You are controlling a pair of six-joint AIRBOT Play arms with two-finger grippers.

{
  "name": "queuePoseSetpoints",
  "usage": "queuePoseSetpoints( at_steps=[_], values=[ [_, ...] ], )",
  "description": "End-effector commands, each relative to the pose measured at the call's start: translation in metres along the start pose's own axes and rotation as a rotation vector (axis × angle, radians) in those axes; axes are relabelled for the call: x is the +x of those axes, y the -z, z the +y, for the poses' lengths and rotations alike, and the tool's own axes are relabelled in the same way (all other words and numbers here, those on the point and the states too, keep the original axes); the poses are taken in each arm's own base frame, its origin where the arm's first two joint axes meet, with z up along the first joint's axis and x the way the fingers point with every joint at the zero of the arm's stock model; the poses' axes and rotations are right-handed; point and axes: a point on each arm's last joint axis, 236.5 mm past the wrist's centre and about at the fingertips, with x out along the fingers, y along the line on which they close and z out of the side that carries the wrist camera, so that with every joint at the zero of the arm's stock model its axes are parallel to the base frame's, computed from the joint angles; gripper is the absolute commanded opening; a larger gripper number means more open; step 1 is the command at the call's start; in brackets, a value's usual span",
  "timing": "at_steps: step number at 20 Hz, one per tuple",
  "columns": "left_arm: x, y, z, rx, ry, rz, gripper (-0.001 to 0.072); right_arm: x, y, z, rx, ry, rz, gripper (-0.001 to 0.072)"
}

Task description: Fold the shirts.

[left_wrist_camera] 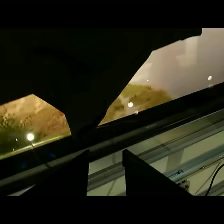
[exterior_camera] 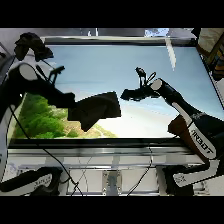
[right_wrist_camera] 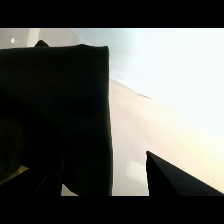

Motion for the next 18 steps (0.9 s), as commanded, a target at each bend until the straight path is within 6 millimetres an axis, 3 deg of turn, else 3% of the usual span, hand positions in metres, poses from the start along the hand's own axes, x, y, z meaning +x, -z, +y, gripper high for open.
queuePoseSetpoints(
  at_steps=[1,4,5,7,8,9,11,18],
  values=[
    [0.051,0.051,0.009,-0.098,-0.019,0.025,0.0275,-0.001,0.011,-0.003,-0.012,0.007,0.045,0.0544],
    [0.085,0.075,0.015,-0.194,0.013,0.018,0.0309,-0.001,0.016,-0.001,-0.012,0.001,0.069,0.0545],
    [0.093,0.073,0.015,-0.216,0.03,-0.008,0.0383,-0.001,0.018,-0.001,-0.012,-0.002,0.076,0.0544],
    [0.101,0.048,0.018,-0.245,0.043,-0.135,0.0548,-0.002,0.022,0.0,-0.012,-0.006,0.092,0.0544],
    [0.1,0.034,0.02,-0.242,0.037,-0.196,0.0583,-0.002,0.023,0.0,-0.012,-0.008,0.097,0.0544],
    [0.098,0.022,0.022,-0.242,0.031,-0.252,0.0582,-0.002,0.023,0.001,-0.01,-0.01,0.099,0.0544],
    [0.099,0.016,0.026,-0.266,0.022,-0.271,0.0583,-0.002,0.024,0.003,-0.005,-0.017,0.101,0.0543],
    [0.118,0.048,0.036,-0.322,-0.015,-0.115,0.0583,-0.002,0.024,0.003,-0.004,-0.02,0.104,0.0543]
  ],
)
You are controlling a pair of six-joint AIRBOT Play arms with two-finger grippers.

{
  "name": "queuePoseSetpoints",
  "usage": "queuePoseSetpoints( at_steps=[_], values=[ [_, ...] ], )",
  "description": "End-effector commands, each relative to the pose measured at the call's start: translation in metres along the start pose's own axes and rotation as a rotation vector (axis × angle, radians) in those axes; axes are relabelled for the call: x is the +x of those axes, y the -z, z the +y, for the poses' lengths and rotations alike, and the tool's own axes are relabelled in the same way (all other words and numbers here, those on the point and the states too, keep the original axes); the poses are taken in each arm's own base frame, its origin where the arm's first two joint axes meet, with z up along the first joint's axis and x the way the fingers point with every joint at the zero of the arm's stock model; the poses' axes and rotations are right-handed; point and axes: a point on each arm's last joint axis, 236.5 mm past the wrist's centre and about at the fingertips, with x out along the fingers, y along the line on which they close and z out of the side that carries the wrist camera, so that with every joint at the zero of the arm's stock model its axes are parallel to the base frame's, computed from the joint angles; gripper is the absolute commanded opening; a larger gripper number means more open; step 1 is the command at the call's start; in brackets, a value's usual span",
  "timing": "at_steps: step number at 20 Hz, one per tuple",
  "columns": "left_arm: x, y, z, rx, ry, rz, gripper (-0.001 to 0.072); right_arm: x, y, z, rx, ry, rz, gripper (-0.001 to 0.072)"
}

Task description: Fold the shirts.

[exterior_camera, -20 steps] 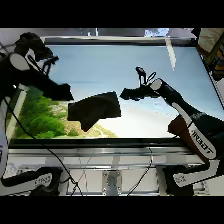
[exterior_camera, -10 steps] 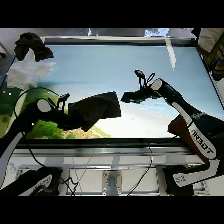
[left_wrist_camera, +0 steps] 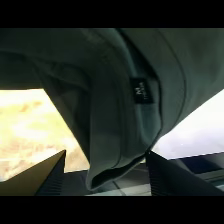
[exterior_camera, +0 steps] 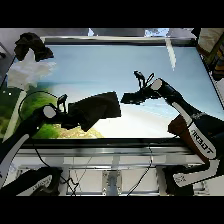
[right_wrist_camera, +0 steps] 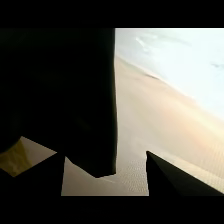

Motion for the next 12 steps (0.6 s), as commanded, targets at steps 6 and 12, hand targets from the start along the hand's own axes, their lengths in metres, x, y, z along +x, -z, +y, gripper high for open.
queuePoseSetpoints(
  at_steps=[6,12],
  values=[
    [0.01,-0.009,0.008,-0.046,-0.017,-0.03,0.0578,0.0,0.0,0.001,0.002,-0.003,0.0,0.0542],
    [0.045,0.006,0.022,-0.151,-0.035,0.076,0.0577,0.0,0.0,0.001,0.002,-0.004,0.001,0.0542]
  ],
)
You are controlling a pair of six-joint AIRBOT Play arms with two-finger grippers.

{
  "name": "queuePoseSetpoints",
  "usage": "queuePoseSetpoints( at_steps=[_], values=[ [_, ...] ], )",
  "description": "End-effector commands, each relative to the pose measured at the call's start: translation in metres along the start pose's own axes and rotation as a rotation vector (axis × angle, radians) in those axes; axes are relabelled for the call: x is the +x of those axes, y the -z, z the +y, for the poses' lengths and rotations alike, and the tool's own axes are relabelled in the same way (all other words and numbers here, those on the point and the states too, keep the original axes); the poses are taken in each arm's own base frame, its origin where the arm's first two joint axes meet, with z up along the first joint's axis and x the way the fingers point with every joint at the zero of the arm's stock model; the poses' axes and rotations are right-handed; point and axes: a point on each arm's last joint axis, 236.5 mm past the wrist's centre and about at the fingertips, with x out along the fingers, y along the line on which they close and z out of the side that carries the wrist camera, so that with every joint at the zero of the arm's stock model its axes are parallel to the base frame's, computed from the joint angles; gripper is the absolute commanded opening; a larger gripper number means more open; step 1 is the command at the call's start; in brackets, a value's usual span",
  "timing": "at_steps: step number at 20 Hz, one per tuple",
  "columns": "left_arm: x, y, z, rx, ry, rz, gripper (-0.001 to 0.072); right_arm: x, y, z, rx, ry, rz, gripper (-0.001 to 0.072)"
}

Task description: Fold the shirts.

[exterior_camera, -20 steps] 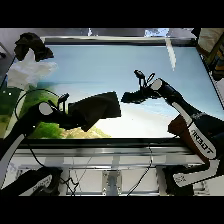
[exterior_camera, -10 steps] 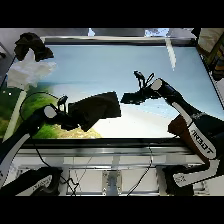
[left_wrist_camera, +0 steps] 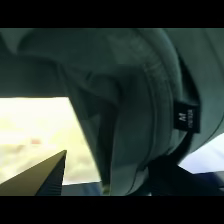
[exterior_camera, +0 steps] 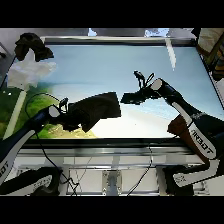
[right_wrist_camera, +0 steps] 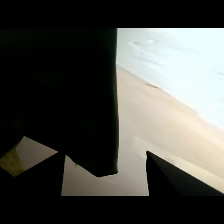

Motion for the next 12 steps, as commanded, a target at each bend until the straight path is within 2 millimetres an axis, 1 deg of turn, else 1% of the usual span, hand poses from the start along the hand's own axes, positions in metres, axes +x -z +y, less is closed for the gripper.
queuePoseSetpoints(
  at_steps=[1,2,3,4,5,6,8,9,10,11,12],
  values=[
    [0.015,-0.006,0.003,-0.049,0.006,-0.006,0.0572,0.0,0.0,0.0,0.0,0.001,0.001,0.0541],
    [0.014,-0.013,-0.002,-0.066,0.027,-0.034,0.0476,0.0,0.0,0.0,0.001,0.0,0.002,0.0541],
    [0.014,-0.019,-0.007,-0.085,0.048,-0.06,0.0316,0.0,0.0,0.0,0.002,-0.002,0.002,0.0541],
    [0.013,-0.024,-0.012,-0.106,0.072,-0.078,0.0174,0.0,0.0,0.001,0.003,-0.003,0.002,0.0541],
    [0.012,-0.026,-0.015,-0.116,0.086,-0.085,0.0071,0.0,0.001,0.001,0.003,-0.003,0.002,0.0541],
    [0.011,-0.026,-0.018,-0.098,0.092,-0.083,0.0018,0.0,0.001,0.001,0.003,-0.004,0.006,0.0541],
    [0.007,-0.022,-0.023,-0.07,0.101,-0.062,0.0018,0.0,0.003,0.001,0.003,-0.006,0.013,0.0541],
    [0.001,-0.025,-0.028,-0.053,0.111,-0.074,0.0018,0.0,0.003,0.001,0.003,-0.006,0.013,0.0541],
    [-0.009,-0.03,-0.035,-0.039,0.128,-0.105,0.0018,0.0,0.003,0.001,0.003,-0.006,0.013,0.054],
    [-0.021,-0.037,-0.042,-0.016,0.142,-0.141,0.0017,0.0,0.003,0.001,0.003,-0.006,0.013,0.0519],
    [-0.036,-0.045,-0.05,0.02,0.151,-0.183,0.0017,0.0,0.003,0.001,0.004,-0.006,0.014,0.0426]
  ],
)
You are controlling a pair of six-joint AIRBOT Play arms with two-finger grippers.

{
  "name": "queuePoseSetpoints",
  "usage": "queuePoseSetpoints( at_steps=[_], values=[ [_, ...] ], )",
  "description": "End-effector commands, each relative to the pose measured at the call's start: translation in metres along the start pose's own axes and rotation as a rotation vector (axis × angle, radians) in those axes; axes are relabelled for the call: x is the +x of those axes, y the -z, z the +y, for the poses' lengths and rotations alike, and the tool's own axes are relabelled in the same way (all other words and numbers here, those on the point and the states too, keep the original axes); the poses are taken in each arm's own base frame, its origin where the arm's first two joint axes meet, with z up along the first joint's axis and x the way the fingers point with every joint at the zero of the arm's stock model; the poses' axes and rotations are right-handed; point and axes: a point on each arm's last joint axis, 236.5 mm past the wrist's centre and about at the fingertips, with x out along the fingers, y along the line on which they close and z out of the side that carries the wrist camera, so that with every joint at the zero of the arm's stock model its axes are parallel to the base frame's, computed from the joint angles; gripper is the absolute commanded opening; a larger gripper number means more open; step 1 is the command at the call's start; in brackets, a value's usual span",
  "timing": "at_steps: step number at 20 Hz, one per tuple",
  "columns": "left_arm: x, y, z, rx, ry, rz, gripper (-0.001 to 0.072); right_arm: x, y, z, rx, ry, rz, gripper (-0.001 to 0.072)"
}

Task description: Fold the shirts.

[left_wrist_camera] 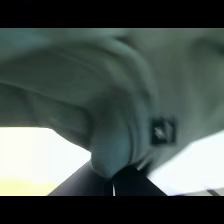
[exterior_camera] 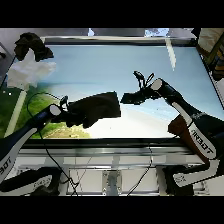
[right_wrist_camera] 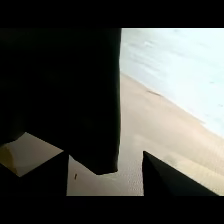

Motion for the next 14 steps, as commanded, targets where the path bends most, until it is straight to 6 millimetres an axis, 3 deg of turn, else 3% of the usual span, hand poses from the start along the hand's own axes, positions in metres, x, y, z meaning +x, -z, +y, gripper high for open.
queuePoseSetpoints(
  at_steps=[1,5,7,12,14],
  values=[
    [-0.034,-0.022,-0.028,0.091,0.045,-0.102,0.0017,0.0,0.001,0.0,0.002,-0.002,0.004,0.0412],
    [-0.06,-0.04,-0.047,0.155,0.06,-0.169,0.0017,0.0,0.002,0.004,0.01,-0.016,0.009,0.0421],
    [-0.062,-0.044,-0.039,0.166,0.025,-0.177,0.0017,0.0,0.002,0.006,0.015,-0.024,0.008,0.0519],
    [-0.075,-0.06,0.035,0.2,-0.294,-0.212,0.0017,0.0,0.002,0.005,0.016,-0.024,0.008,0.0521],
    [-0.088,-0.071,0.055,0.213,-0.4,-0.244,0.0017,0.0,0.002,0.005,0.016,-0.024,0.008,0.0521]
  ],
)
